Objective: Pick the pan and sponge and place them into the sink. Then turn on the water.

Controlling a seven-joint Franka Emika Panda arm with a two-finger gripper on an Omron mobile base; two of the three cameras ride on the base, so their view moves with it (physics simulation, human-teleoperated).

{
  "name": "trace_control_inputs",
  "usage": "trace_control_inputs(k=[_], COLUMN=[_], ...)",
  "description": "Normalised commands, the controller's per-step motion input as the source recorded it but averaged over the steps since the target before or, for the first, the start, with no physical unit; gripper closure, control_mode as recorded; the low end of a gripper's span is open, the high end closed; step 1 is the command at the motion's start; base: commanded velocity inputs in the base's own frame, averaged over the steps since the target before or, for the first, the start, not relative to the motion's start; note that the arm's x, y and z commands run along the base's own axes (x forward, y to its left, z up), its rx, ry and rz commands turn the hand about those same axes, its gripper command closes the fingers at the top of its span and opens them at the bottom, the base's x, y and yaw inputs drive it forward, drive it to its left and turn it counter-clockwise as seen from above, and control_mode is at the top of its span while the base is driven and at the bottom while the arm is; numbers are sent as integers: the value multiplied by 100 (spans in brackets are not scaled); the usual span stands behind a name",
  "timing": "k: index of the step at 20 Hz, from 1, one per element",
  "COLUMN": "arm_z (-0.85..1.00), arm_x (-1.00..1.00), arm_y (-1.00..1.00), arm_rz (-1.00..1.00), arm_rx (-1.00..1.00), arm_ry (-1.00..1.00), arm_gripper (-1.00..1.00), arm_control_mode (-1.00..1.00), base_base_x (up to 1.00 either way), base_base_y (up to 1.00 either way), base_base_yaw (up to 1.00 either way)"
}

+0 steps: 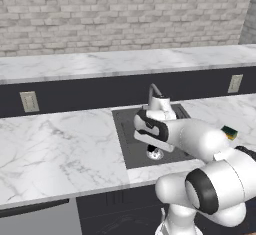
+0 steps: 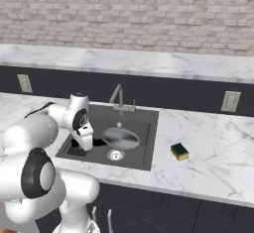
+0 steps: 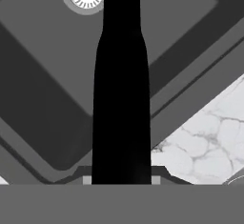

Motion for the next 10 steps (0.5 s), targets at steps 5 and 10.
trace_control_inputs(k=[5, 10], arm_z=[-20, -19], arm_x=[22, 20], arm_y=[-5, -3], arm_rz=[0, 0], arm_rx=[4, 2], arm_ry=[1, 0], arm_gripper=[100, 100], arm_control_mode=[-100, -100], base_base_x=[0, 0], base_base_y=[0, 0], base_base_yaw=[0, 0])
